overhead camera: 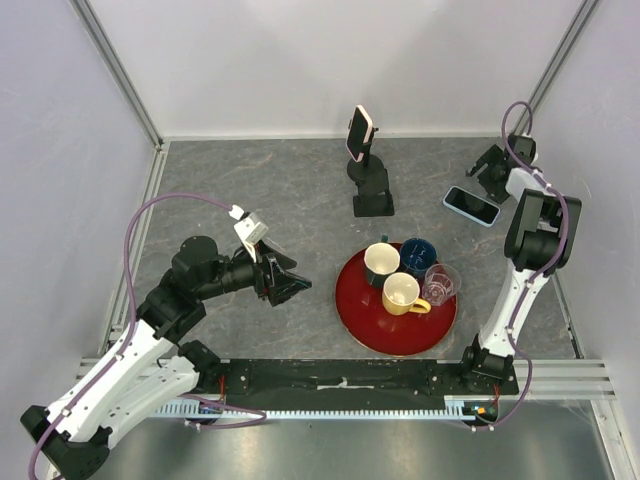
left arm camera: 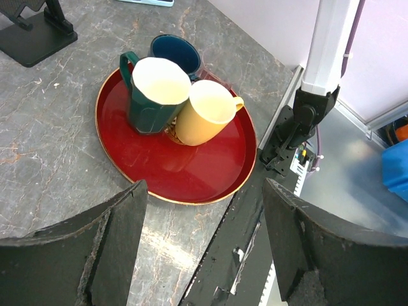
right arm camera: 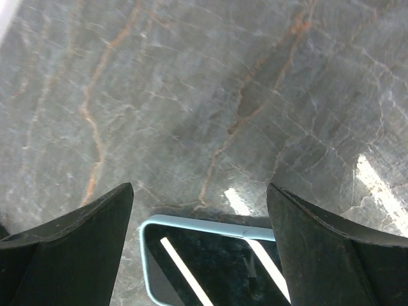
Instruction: Place the phone on the phone stand
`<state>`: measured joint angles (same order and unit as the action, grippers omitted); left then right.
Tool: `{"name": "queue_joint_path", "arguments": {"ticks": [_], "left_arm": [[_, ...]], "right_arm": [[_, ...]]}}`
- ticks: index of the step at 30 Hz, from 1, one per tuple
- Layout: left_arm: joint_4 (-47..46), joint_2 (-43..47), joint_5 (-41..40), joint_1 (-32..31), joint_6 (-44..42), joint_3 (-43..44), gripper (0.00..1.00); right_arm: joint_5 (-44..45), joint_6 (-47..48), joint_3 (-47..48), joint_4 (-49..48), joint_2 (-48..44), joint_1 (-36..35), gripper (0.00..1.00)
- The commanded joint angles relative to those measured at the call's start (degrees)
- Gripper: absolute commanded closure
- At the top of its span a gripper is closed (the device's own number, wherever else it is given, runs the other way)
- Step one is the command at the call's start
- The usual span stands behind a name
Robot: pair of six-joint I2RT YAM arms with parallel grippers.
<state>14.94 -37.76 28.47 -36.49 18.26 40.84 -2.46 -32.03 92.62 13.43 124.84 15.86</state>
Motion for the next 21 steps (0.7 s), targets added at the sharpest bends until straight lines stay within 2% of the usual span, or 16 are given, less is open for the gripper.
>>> {"name": "queue_joint_path", "arguments": {"ticks": [1,7,15,18,21], "left_arm": [[0.0,-0.1,-1.4,-0.2,-2.6,-0.3,0.21],[0.0,-0.7,-1.2,-0.1,-2.6,-0.4,0.21],[0.1,-0.6,-1.3,1.0,-2.6,-0.5,0.21],[-0.2,-0.9,-0.9,1.2,-2.5,-0.6,0.21],[-0.4,-0.9,-0.3,1.4,-2.4,-0.7,0.21]], "right_arm": [[2.1,-2.0,1.3,2.9,1.4,-0.1,0.08],[2.1,0.6,-2.1,3.4,0.0,-0.4,0.08],[0.5,1.1,-17.3,1.9,-11.4,-1.0,0.07],[-0.4,2.4,-21.1,1.8,-15.4,-1.1,0.06],[-0.6,7.5,-21.5,3.2,-17.2,-1.5,0.04]]}}
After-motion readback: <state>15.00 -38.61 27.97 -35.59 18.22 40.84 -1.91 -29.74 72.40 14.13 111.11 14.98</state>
